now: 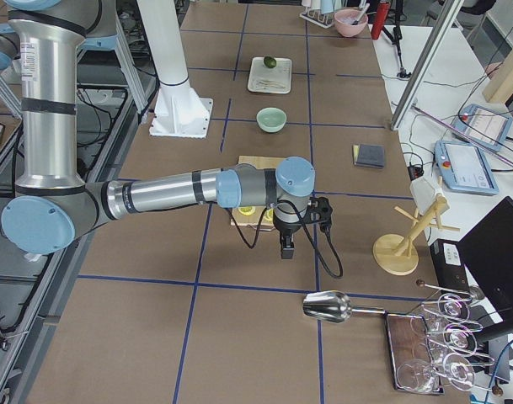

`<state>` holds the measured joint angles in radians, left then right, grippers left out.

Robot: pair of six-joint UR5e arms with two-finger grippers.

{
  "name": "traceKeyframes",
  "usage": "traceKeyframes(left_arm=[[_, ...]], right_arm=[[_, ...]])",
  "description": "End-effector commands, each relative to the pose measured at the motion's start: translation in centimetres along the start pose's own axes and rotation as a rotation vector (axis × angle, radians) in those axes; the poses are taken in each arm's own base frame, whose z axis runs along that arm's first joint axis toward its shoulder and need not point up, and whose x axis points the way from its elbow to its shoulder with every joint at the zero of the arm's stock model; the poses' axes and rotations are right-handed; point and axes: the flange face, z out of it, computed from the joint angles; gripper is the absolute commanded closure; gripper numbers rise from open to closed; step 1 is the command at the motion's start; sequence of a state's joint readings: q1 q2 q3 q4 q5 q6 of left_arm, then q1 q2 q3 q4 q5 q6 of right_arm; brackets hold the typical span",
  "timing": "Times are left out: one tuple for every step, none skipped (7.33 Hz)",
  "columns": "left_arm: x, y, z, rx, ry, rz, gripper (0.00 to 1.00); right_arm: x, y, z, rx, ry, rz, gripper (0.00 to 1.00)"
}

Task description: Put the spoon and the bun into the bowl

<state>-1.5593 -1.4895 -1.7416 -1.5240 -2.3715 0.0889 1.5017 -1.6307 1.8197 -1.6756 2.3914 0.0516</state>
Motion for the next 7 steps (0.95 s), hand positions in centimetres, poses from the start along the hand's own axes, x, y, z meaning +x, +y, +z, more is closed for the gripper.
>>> traceKeyframes(left_arm=[[-0.3, 0.3, -0.2, 0.007, 0.005, -0.008, 0.00], [-0.1, 0.1, -0.5, 0.013, -0.001, 0.001, 0.00], [-0.1, 0.0, -0.5, 0.014, -0.006, 0.006, 0.00], [-0.2, -0.1, -0.6, 0.016, -0.036, 0.034, 0.00], [0.9, -0.5, -1.6, 0.036, -0.030, 0.050, 0.00], [0.4, -1.1, -1.3, 0.031, -0.047, 0.046, 0.00], [1.3, 0.4, -2.6, 0.068, -0.053, 0.121, 0.00]], right_arm=[[0.9, 0.6, 0.8, -0.014, 0.002, -0.001, 0.00], [1.0, 0.4, 0.8, -0.013, 0.029, 0.011, 0.00], [1.5, 0.4, 1.2, -0.022, 0.039, 0.024, 0.00], [1.6, 0.3, 1.3, -0.024, 0.036, 0.026, 0.00], [1.4, 0.1, 1.2, 0.001, 0.032, -0.003, 0.00], [1.7, 0.1, 1.5, 0.024, 0.028, -0.025, 0.00], [1.8, 0.0, 1.9, 0.023, 0.026, -0.032, 0.00]])
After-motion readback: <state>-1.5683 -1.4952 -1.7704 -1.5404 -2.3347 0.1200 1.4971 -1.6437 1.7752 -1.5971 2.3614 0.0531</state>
